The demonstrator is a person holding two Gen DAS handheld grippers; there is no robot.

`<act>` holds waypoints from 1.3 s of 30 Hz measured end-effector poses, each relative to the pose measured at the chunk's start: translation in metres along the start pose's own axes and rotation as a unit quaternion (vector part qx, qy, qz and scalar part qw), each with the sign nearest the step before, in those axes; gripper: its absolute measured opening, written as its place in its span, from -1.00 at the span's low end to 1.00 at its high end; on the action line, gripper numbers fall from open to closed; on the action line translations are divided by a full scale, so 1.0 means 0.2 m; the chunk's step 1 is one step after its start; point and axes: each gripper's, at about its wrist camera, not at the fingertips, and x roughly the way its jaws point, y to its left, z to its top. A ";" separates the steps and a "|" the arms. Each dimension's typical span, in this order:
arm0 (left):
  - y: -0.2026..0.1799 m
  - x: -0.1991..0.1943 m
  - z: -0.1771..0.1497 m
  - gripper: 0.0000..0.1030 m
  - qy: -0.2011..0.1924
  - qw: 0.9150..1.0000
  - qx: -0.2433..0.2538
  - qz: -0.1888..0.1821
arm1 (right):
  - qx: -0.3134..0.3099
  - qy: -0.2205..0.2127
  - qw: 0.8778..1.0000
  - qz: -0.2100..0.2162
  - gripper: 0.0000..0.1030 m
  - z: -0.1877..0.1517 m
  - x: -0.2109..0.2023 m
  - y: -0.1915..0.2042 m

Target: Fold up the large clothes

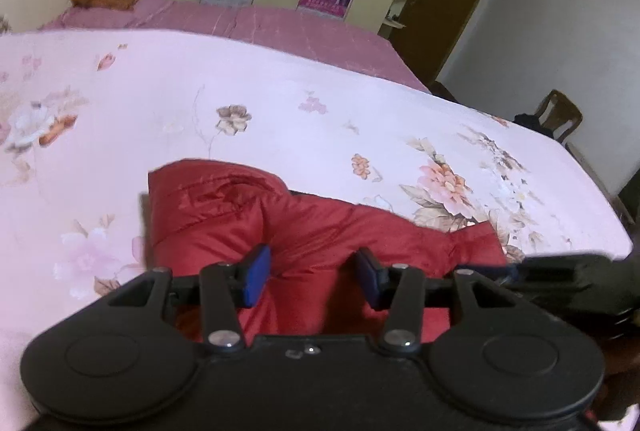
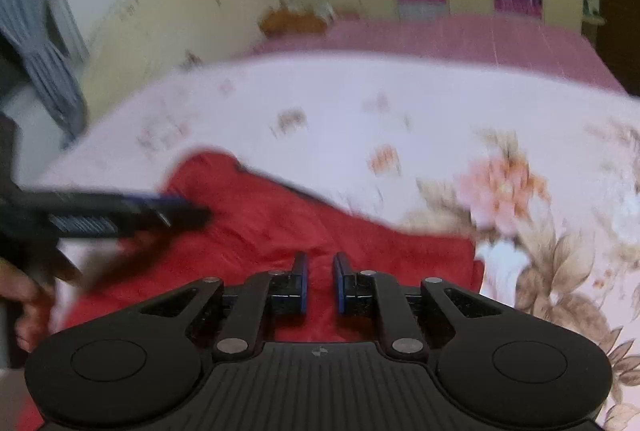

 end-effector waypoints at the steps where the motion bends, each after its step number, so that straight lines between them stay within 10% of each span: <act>1: 0.01 -0.01 -0.01 -0.11 -0.003 1.000 -0.006 -0.002 | 0.011 0.003 1.000 0.002 -0.74 -0.02 0.02 -0.03; 10: -0.19 -0.49 -0.34 -0.11 -0.035 0.998 0.030 -0.045 | 0.000 -0.055 0.996 0.063 -0.74 -0.18 -0.51 0.02; 19: -0.35 -0.51 -0.54 -0.15 -0.019 0.995 0.080 0.050 | 0.003 -0.010 1.000 0.003 -0.74 -0.39 -0.39 0.03; 26: -0.47 -0.76 -0.73 -0.15 -0.039 0.996 0.072 0.032 | -0.041 -0.082 0.992 0.081 -0.74 -0.51 -0.85 0.23; 39: -0.48 -0.73 -0.92 -0.15 -0.039 0.995 0.055 0.077 | -0.055 -0.016 0.998 0.036 -0.74 -0.77 -0.65 0.26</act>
